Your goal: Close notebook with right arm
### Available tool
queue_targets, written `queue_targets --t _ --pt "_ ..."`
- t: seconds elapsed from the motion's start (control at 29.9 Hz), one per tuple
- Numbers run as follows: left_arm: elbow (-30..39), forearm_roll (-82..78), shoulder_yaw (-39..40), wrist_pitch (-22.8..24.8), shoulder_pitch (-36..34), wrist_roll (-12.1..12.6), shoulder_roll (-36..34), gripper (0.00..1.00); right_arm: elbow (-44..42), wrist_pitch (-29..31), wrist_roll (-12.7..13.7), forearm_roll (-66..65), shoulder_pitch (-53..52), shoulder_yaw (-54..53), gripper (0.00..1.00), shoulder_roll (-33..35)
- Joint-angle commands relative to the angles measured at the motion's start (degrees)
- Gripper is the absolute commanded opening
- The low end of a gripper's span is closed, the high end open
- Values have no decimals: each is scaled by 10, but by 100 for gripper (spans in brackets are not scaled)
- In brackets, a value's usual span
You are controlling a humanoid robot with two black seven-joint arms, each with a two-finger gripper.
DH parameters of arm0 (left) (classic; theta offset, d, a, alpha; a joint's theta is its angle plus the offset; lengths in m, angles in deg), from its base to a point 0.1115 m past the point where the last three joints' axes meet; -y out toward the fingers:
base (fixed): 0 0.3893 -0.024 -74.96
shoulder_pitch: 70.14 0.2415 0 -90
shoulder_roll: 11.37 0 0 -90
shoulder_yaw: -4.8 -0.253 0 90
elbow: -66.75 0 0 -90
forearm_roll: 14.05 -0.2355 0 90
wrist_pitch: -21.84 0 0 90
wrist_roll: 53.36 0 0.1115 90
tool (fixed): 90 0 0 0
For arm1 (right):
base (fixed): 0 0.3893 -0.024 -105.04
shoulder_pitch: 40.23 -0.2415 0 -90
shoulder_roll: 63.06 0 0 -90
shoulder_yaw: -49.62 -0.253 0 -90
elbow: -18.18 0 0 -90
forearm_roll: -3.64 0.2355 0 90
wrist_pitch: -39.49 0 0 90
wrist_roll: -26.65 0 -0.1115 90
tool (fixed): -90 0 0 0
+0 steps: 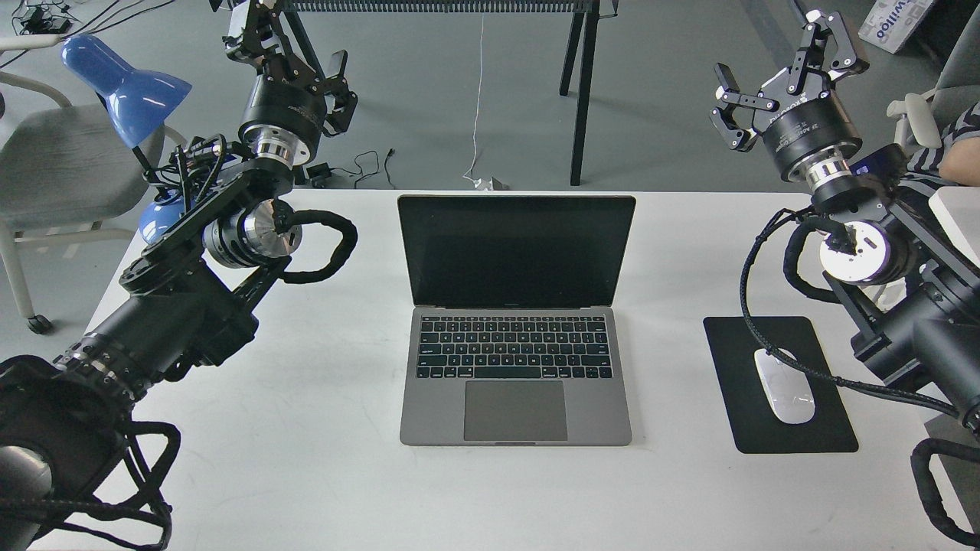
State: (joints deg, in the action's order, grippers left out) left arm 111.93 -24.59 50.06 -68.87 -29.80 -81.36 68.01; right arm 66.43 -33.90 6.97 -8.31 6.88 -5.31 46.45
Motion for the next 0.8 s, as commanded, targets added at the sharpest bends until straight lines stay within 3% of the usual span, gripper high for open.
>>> queue_targets --t 0.0,0.33,0.57,0.77 --pt "0 -1 -1 -5 0 0 2 100 0 0 0 0 1 0 100 0" --pt "1 0 -1 -25 -1 0 1 100 -4 -17 3 -9 -15 43 100 3" --pt "1 -1 -1 -24 -1 0 1 100 -41 -55 5 -32 -161 293 100 8" --pt "1 -1 -1 -24 -1 0 0 100 -74 -66 8 -35 -250 439 100 2"
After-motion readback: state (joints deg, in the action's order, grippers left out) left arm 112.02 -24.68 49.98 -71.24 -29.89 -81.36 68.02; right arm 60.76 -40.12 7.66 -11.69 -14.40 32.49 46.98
